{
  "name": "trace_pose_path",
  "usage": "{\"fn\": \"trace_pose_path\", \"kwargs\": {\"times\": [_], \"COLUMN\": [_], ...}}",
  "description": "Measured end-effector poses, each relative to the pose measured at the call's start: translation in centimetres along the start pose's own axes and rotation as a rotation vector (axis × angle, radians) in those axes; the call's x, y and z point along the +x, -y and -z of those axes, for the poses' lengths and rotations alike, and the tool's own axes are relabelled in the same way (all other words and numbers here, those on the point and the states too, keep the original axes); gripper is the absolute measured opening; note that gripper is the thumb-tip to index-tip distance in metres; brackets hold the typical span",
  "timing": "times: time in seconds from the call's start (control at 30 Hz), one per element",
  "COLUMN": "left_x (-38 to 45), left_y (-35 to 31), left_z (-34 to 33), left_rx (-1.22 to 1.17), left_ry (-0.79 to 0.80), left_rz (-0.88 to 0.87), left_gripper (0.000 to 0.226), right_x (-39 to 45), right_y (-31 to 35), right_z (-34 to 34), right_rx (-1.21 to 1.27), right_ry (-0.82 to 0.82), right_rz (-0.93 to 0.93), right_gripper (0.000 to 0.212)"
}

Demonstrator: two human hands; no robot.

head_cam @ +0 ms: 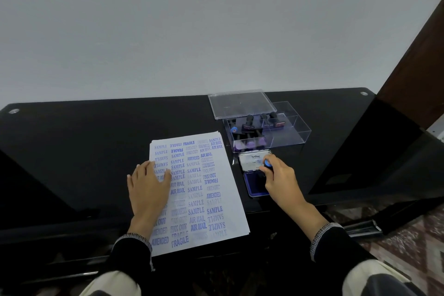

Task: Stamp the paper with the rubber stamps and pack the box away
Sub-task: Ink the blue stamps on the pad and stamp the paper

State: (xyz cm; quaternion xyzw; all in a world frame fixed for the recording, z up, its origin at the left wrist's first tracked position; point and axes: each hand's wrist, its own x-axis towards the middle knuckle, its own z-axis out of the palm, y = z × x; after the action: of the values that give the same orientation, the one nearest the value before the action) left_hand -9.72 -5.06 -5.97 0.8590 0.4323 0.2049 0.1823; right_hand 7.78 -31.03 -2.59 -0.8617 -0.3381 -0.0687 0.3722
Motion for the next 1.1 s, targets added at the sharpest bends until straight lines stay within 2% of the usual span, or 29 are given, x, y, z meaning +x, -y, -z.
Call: {"fn": "trace_pose_path", "kwargs": {"times": [0.13,0.3,0.43,0.6,0.77,0.93,1.1], "left_x": [0.0,-0.03,-0.02,-0.03,-0.05,0.03,-0.01], "left_y": [0.02,-0.08,-0.12,-0.12,-0.14,0.01,-0.05], "left_z": [-0.05,0.0,0.05,0.05,0.05,-0.06,-0.12], "left_rx": [0.011,0.01,0.019,0.023,0.02,0.031,0.027], "left_ry": [0.003,-0.002,0.001,0.006,0.004,0.007,0.003], "left_rz": [0.0,-0.001,0.0,0.0,0.001,0.004,0.003], "left_gripper": [0.059,0.059,0.059,0.059,0.058,0.059,0.058], "right_x": [-0.26,-0.16,-0.67,-0.15,-0.85,-0.3,-0.29], "right_y": [0.01,0.21,0.36,0.24,0.25,0.27,0.54], "right_z": [-0.48,0.0,-0.58,-0.16,-0.95,-0.42,-0.9], "right_rx": [-0.055,0.004,-0.044,0.02,-0.069,0.015,-0.079], "right_ry": [-0.011,-0.036,-0.028,-0.048,-0.045,-0.064,-0.025], "right_rz": [-0.027,-0.019,-0.028,-0.016,-0.008,-0.03,-0.018], "right_gripper": [0.019,0.012,0.023,0.015,0.026,0.015,0.025]}}
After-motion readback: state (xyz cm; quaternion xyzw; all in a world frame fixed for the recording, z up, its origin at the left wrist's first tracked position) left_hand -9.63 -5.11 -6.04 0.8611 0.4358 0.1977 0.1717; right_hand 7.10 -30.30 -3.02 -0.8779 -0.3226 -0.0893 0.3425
